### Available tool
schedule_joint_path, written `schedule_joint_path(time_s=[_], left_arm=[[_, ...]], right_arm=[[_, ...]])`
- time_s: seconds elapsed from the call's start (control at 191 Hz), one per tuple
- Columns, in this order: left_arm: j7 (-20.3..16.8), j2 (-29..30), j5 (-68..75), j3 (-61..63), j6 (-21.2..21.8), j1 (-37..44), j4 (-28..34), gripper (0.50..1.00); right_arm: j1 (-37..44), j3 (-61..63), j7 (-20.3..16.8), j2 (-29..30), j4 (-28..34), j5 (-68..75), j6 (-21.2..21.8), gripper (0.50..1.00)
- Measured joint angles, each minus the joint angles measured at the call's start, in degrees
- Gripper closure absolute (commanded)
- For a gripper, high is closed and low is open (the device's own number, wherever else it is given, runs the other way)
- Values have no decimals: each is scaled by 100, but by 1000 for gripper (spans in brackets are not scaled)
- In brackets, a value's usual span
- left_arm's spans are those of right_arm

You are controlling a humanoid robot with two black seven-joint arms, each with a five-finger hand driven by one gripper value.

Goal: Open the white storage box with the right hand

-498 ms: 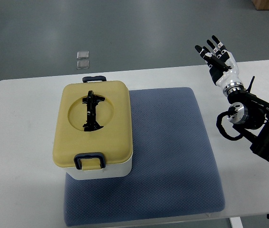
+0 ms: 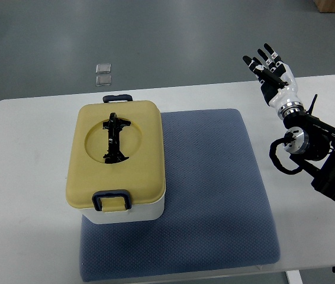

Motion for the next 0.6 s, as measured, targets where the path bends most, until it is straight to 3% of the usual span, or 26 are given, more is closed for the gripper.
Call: schedule_joint_path(time_s=[0.602], left_arm=[[-1,0,3,-10,-19,5,-10,500]], right_arm=[[-56,0,1,17,-1,-11,28,570]])
